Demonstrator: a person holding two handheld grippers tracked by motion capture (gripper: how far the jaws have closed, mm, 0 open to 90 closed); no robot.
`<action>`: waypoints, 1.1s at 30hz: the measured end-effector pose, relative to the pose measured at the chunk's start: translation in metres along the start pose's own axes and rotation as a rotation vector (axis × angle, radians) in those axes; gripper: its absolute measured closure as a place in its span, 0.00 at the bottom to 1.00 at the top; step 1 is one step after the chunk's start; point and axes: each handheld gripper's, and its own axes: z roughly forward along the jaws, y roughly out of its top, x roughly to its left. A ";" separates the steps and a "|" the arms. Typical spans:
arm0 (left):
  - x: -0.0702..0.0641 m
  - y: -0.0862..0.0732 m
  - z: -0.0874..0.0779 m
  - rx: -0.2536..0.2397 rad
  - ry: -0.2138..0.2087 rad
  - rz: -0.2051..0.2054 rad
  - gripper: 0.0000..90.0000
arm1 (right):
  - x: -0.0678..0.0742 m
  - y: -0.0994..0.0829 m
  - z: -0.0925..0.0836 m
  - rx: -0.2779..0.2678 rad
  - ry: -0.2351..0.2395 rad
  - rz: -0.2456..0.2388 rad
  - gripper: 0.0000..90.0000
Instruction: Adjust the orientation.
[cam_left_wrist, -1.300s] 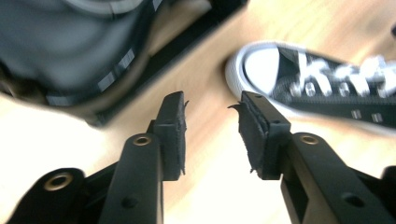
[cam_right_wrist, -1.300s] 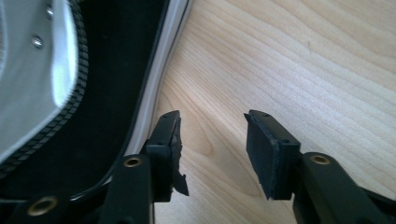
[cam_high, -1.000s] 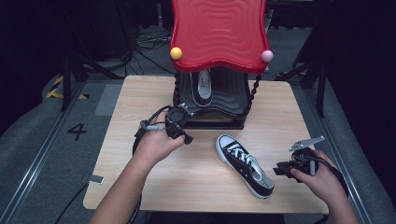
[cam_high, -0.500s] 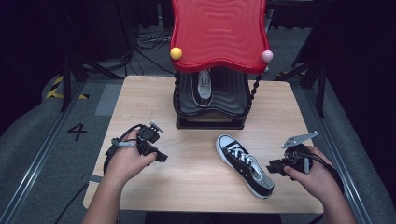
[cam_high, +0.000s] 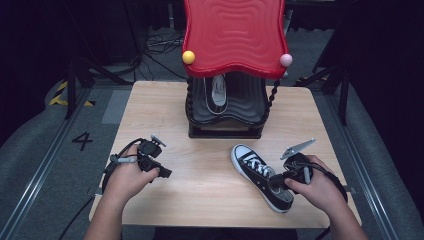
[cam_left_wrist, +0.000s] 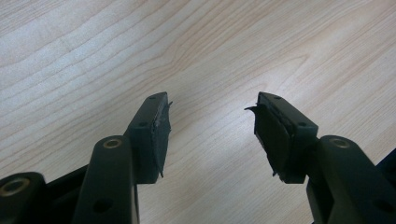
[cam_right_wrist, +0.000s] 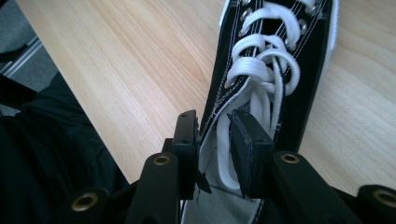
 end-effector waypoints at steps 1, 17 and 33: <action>0.000 0.000 0.000 0.003 0.002 0.006 0.51 | 0.000 0.001 0.003 0.013 -0.011 -0.001 0.83; 0.000 0.002 0.005 0.007 -0.011 0.003 0.52 | 0.028 0.017 0.015 -0.017 -0.019 -0.013 0.97; -0.002 0.007 0.011 0.015 -0.029 0.010 0.50 | 0.037 0.017 0.053 0.056 -0.064 0.087 0.83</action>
